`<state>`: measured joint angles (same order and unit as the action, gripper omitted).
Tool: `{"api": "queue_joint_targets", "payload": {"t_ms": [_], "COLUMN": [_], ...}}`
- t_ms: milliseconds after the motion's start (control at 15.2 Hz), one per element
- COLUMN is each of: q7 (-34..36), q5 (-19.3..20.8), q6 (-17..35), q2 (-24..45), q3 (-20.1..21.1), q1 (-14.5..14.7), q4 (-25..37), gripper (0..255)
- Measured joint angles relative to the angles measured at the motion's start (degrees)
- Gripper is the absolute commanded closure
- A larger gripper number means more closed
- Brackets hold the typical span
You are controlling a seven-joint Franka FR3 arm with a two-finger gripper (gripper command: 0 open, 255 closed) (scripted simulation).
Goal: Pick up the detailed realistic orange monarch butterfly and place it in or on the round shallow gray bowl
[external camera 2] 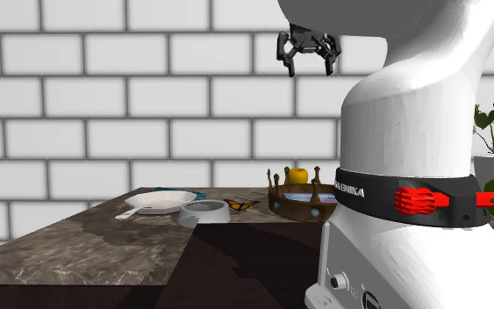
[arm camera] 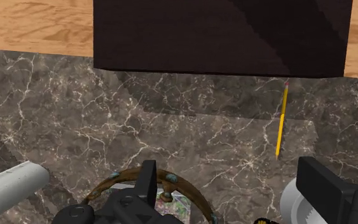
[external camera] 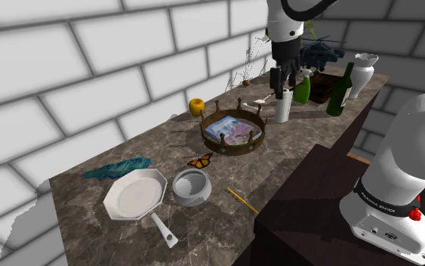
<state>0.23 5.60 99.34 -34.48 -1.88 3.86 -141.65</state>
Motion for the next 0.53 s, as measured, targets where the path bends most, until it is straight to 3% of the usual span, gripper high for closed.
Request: {"api": "queue_joint_targets", "payload": {"t_ms": [528], "q7": [-7.2], "q5": [1.78], "q6": [14.32], "q2": [16.14], "q3": [-0.84], "q1": [2.39], "q4": [2.43], "gripper": [0]}}
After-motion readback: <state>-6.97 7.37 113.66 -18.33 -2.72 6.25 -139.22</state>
